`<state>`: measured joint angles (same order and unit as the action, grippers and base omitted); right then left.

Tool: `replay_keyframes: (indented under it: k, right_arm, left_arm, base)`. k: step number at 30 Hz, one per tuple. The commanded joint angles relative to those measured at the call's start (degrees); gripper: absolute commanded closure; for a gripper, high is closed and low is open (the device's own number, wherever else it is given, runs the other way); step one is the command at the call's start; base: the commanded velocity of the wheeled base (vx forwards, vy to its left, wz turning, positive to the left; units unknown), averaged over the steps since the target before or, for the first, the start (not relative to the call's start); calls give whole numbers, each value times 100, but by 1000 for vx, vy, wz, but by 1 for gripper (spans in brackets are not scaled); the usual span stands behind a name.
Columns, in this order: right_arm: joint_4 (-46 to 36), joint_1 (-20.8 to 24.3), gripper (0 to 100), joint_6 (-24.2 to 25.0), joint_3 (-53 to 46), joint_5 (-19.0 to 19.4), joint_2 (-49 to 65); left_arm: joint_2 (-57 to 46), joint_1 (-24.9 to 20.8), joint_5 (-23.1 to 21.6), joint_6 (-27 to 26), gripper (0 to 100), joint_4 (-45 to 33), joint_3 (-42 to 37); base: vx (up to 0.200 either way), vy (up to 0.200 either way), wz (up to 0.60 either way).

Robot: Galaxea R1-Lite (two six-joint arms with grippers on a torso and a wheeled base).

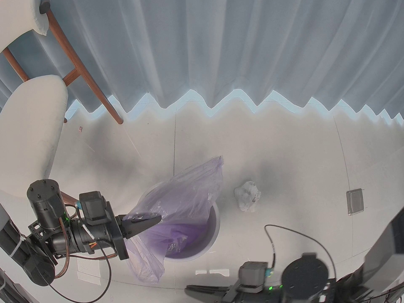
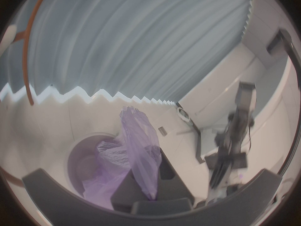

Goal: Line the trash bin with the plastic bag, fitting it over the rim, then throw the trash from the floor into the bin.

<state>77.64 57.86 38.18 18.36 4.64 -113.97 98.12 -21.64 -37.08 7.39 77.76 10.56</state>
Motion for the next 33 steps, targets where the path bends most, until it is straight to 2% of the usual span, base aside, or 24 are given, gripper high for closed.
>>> replay_keyframes:
  k: [1, 4, 7, 12, 13, 16, 18, 22, 30, 33]
  right_arm:
    - [-698, -802, 100, 32, -263, -104, 2089]
    - [-1568, -1101, 100, 75, 71, -201, 2678]
    - [-2869, -1242, 100, 119, 432, -236, 3083]
    - [-4495, -1233, 100, 612, 1284, -588, 3241]
    - [-4662, -1224, 0, 779, 1451, -605, 3214]
    - [-5022, -1145, 0, 1429, 1882, -614, 3118]
    - [-5224, -1004, 0, 1605, 2005, -605, 3074]
    - [-5760, -890, 0, 1657, 2040, -614, 2749]
    - [-6112, -952, 0, 1666, 2146, -807, 2133]
    - [-6314, -1004, 0, 1851, 2154, -825, 1949]
  left_arm:
    - [49, -262, 8, -1451, 100, 11, -774]
    - [128, -297, -9, -2268, 100, -7, -1056]
    - [357, -315, -71, -2936, 100, -60, -1056]
    - [471, -490, -97, -3182, 100, -42, -1056]
    - [462, -578, -97, -3182, 100, -42, -1056]
    - [418, -833, -97, -3182, 100, -24, -1056]
    - [409, -921, -88, -3173, 100, -42, -1056]
    - [418, -956, -80, -3182, 100, -60, -1056]
    - [269, -991, -71, -3191, 100, -86, -1056]
    - [216, -991, -36, -3191, 100, -139, -1056]
  base:
    - [0, 0, 0]
    - [0, 0, 0]
    - [0, 0, 0]
    - [0, 0, 0]
    - [0, 0, 0]
    - [0, 0, 0]
    - [0, 0, 0]
    - [0, 0, 0]
    - [0, 0, 0]
    - [0, 0, 0]
